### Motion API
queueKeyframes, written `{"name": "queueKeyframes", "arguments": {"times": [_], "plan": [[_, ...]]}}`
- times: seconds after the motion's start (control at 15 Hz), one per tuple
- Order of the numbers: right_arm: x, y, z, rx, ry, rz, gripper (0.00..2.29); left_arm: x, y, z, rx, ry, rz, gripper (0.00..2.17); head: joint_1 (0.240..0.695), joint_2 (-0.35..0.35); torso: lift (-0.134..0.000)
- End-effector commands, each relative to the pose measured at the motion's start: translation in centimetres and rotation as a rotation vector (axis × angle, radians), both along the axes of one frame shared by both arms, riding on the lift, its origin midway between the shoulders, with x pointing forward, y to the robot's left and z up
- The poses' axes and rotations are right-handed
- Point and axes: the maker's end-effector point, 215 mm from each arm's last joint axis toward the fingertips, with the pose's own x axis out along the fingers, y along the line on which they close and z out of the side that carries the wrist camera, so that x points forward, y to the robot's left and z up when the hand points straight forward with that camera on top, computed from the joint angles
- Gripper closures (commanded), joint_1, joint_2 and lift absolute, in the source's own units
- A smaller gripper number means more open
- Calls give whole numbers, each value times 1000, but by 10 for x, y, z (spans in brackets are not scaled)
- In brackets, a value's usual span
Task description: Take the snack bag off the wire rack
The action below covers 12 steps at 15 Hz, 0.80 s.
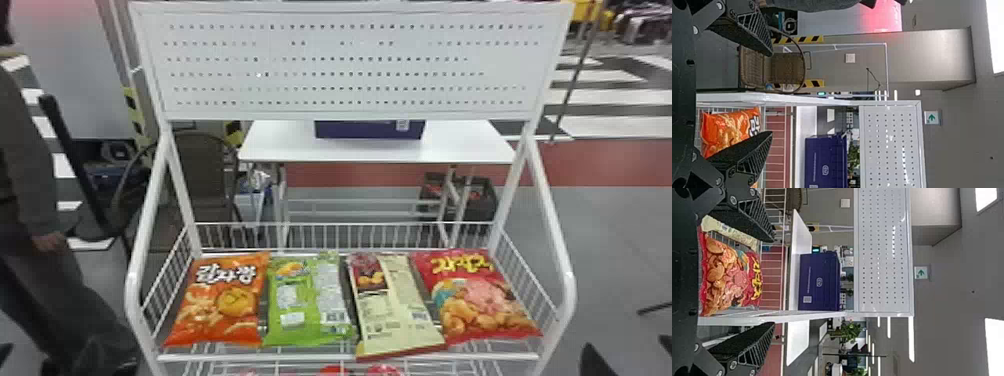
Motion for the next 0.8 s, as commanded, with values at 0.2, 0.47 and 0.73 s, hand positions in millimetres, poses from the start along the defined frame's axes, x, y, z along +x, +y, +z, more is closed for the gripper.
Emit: {"name": "queueKeyframes", "arguments": {"times": [0.2, 0.47, 0.73], "plan": [[54, 34, -40, 45, 60, 35, 154, -5, -11, 1, -11, 1, -10, 194, 499, 0, 0], [130, 68, -70, 52, 125, 59, 154, -12, -15, 1, -2, 1, -19, 194, 499, 0, 0], [177, 89, -91, 42, 155, 70, 154, -14, -18, 2, -3, -3, -26, 194, 499, 0, 0]]}}
